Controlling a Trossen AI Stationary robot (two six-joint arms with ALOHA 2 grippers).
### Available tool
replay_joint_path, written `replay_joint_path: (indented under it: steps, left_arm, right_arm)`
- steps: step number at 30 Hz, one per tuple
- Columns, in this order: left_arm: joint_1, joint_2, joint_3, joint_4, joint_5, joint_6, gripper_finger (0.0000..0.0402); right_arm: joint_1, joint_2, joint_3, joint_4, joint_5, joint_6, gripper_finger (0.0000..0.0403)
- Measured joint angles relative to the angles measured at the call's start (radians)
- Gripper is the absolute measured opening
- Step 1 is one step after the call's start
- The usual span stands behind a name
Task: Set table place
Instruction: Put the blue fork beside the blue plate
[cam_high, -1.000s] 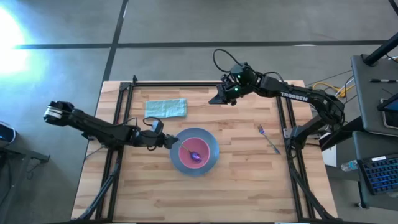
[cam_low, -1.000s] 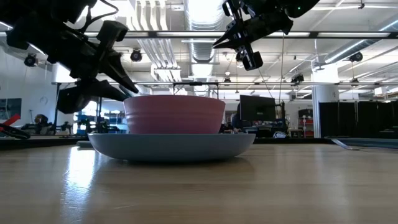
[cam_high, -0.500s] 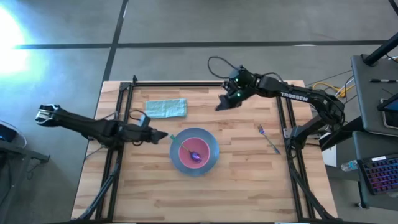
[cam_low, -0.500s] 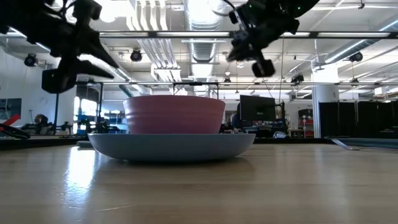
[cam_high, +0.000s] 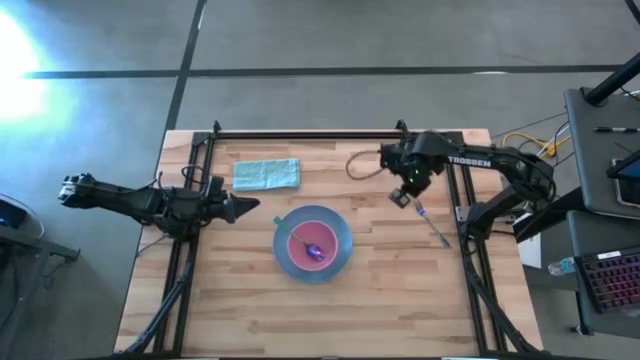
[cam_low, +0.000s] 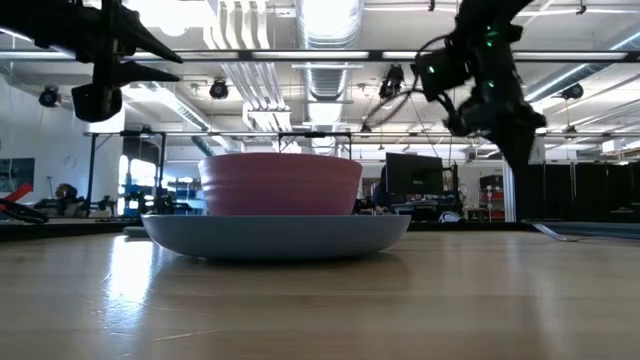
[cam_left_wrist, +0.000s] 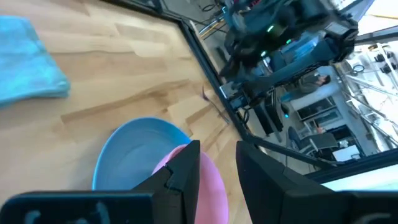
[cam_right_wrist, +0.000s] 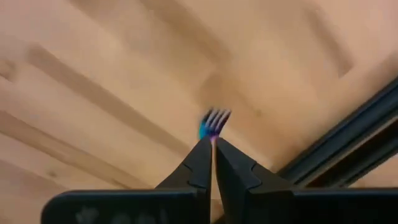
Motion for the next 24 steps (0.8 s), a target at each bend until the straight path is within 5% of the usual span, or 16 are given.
replay_joint_path:
  steps: [10, 17, 24]
  left_arm:
    - [0.0, -0.004, 0.0, -0.003, 0.0, 0.009, 0.0089]
    - [0.004, -0.003, 0.0, -0.006, 0.0, 0.009, 0.0089]
    - [0.005, -0.003, 0.001, -0.005, -0.001, 0.007, 0.0089]
  right_arm:
    - [0.073, 0.001, -0.304, 0.032, -0.115, 0.158, 0.0074]
    - [0.133, -0.001, -0.339, 0.153, -0.135, 0.231, 0.0143]
    - [0.141, 0.0, -0.354, 0.233, -0.083, 0.283, 0.0164]
